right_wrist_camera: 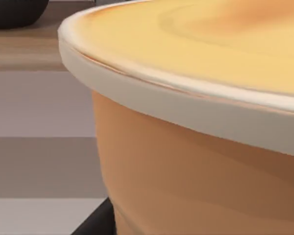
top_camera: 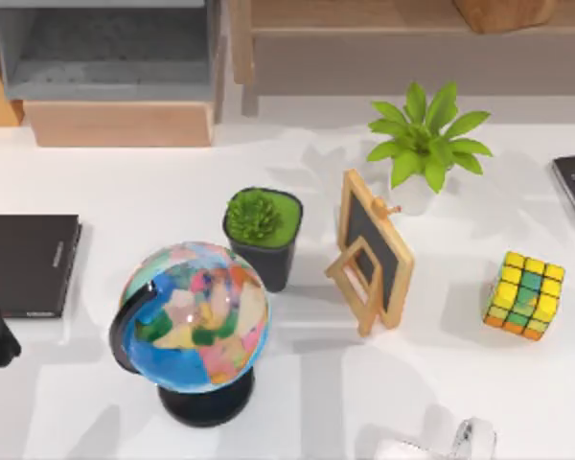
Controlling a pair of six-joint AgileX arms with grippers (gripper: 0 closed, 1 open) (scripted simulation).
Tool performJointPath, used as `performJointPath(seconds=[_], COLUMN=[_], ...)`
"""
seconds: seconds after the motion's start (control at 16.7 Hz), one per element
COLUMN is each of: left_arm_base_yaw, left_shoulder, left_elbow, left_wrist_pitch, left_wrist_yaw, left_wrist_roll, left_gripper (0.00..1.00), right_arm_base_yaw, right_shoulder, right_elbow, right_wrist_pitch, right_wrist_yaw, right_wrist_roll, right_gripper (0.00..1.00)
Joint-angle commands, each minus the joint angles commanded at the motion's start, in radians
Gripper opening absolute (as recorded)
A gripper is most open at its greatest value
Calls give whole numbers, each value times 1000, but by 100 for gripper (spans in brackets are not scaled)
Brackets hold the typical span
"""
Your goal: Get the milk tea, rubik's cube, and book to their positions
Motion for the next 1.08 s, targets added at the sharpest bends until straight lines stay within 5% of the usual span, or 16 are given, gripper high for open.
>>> performJointPath(seconds=[0.78,1.08], left_arm_base_yaw=[0,0], left_shoulder=[0,0], left_elbow=[0,0], left_wrist_pitch=[0,0], left_wrist_yaw=[0,0], left_wrist_roll=[0,0], left_gripper=[100,100], right_arm_base_yaw=[-2,-2], right_shoulder=[107,107], right_elbow=[-2,-2], right_wrist_pitch=[107,107], right_wrist_yaw=[0,0], right_wrist_roll=[-3,-3], right_gripper=[0,38])
